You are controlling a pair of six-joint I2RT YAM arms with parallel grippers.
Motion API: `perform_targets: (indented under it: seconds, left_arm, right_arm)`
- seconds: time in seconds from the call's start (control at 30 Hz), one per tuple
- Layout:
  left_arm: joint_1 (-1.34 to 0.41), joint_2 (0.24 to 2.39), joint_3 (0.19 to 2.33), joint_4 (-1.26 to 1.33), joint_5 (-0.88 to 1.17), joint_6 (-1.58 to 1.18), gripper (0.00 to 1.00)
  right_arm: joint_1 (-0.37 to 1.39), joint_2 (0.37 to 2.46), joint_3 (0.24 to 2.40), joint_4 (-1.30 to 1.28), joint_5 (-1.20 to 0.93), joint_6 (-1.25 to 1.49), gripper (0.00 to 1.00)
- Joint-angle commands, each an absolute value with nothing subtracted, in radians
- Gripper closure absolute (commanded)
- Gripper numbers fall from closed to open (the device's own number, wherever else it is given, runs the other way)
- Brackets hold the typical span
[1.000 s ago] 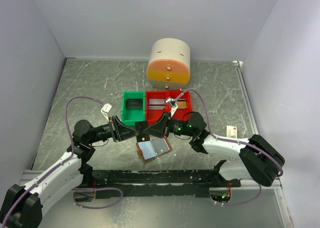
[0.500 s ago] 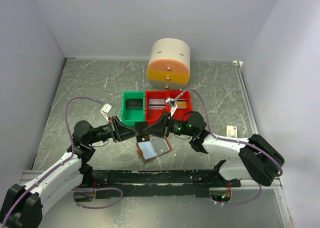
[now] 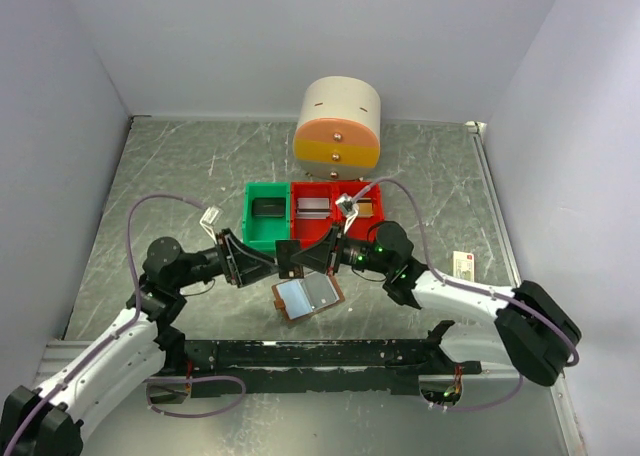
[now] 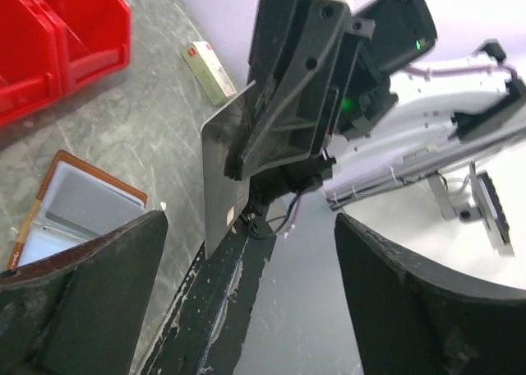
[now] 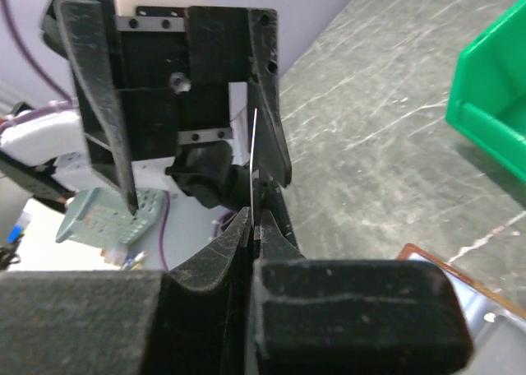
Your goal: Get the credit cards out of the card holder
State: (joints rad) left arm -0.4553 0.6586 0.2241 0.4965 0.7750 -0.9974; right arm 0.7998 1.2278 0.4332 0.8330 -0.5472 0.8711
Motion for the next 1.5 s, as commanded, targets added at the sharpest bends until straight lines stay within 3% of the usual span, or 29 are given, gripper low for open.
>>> perform_targets:
  seconds: [0.0, 0.23, 0.33, 0.5, 0.67, 0.9, 1.2, 1.47]
  left_arm:
    - [-0.46, 0.616, 0.416, 0.071, 0.613, -0.753, 0.0]
    - [-0.46, 0.702, 0.792, -0.521, 0.1, -0.468, 0.01]
    - [-0.459, 0.715, 0.874, -0.6, -0.07, -0.413, 0.01]
    - [-0.441, 0.838, 0.94, -0.671, -0.182, -0.379, 0.01]
    - [-0.326, 0.822, 0.971, -0.687, -0.327, -0.312, 0.01]
    - [-0.239, 0.85, 0.937, -0.679, -0.342, -0.402, 0.01]
    - [-0.236, 0.815, 0.818, -0.581, -0.266, -0.413, 0.01]
    - [-0.236, 0.778, 0.811, -0.611, -0.301, -0.444, 0.01]
  right_arm:
    - [0.8, 1.138, 0.476, 0.595, -0.42, 0.731, 1.0]
    - [0.803, 1.03, 0.465, 0.446, -0.298, 0.639, 1.0]
    - [0.811, 0.994, 0.466, 0.397, -0.273, 0.612, 1.0]
    - [0.863, 0.935, 0.461, 0.361, -0.191, 0.558, 1.0]
    - [0.949, 0.909, 0.496, 0.256, -0.044, 0.5, 1.0]
    - [1.105, 0.967, 0.669, -0.068, 0.307, 0.437, 1.0]
    - [1.118, 1.077, 0.769, 0.024, 0.399, 0.208, 1.0]
    - [1.116, 1.381, 1.005, 0.068, 0.377, -0.096, 1.0]
